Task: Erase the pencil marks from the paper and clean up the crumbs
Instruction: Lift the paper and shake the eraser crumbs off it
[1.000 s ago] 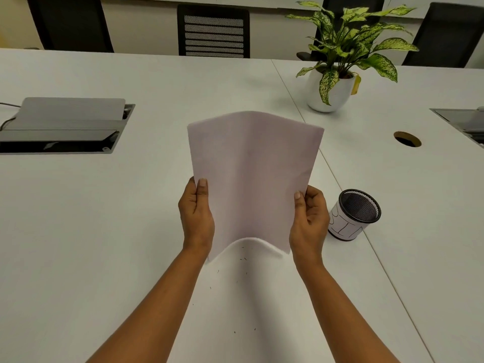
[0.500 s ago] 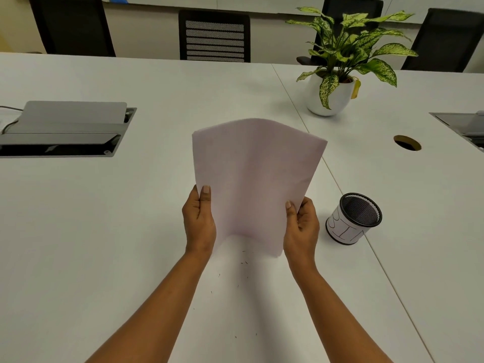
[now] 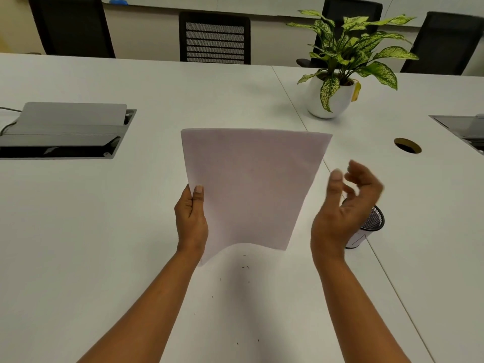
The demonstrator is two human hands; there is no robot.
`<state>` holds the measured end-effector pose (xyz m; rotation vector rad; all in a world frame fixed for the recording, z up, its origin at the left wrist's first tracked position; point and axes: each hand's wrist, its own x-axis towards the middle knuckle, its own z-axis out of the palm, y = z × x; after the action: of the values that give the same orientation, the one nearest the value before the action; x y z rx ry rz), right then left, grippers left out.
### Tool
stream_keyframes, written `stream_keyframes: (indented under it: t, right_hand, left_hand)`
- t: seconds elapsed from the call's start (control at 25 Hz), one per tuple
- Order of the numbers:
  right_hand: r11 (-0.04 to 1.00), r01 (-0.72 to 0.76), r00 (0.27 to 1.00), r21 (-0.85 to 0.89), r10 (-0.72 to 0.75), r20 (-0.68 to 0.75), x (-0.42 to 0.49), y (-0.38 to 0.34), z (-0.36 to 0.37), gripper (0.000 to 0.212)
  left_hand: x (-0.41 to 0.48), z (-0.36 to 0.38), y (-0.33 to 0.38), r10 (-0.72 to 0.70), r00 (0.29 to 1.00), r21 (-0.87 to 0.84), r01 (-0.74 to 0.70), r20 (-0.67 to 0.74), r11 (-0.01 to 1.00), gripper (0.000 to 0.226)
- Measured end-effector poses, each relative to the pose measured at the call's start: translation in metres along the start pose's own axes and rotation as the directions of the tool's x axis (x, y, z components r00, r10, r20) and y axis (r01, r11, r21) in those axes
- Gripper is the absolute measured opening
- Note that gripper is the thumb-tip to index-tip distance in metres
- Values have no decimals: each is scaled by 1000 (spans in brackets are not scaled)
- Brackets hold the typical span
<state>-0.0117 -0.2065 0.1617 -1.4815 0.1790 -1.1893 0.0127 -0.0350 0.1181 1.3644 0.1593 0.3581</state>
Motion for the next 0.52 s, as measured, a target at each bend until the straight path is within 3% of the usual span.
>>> stream_keyframes:
  t: [0.08, 0.12, 0.2, 0.28, 0.4, 0.52]
  right_hand:
    - [992, 80, 994, 99, -87, 72, 2, -14, 6, 9]
    - [983, 12, 979, 183, -49, 198, -1, -20, 12, 18]
    - [947, -220, 846, 233, 66, 529, -10, -25, 27, 32]
    - [912, -360, 685, 199, 113, 720, -9, -24, 40, 39]
    - [814, -558, 558, 164, 221, 800, 6, -10, 56, 43]
    - [845, -518, 374, -133, 364, 853, -6, 25, 47, 35]
  left_hand:
    - [1, 1, 0, 13, 1000, 11, -13, 14, 1000, 30]
    - [2, 0, 0, 15, 1000, 13, -16, 25, 1000, 30]
    - [3, -1, -1, 15, 999, 15, -15, 50, 1000, 27]
    - [4, -2, -2, -6, 997, 17, 4, 76, 1000, 23]
    - [5, -2, -1, -22, 996, 4, 21, 87, 1000, 22]
    - [5, -2, -2, -9, 996, 5, 8, 86, 1000, 28]
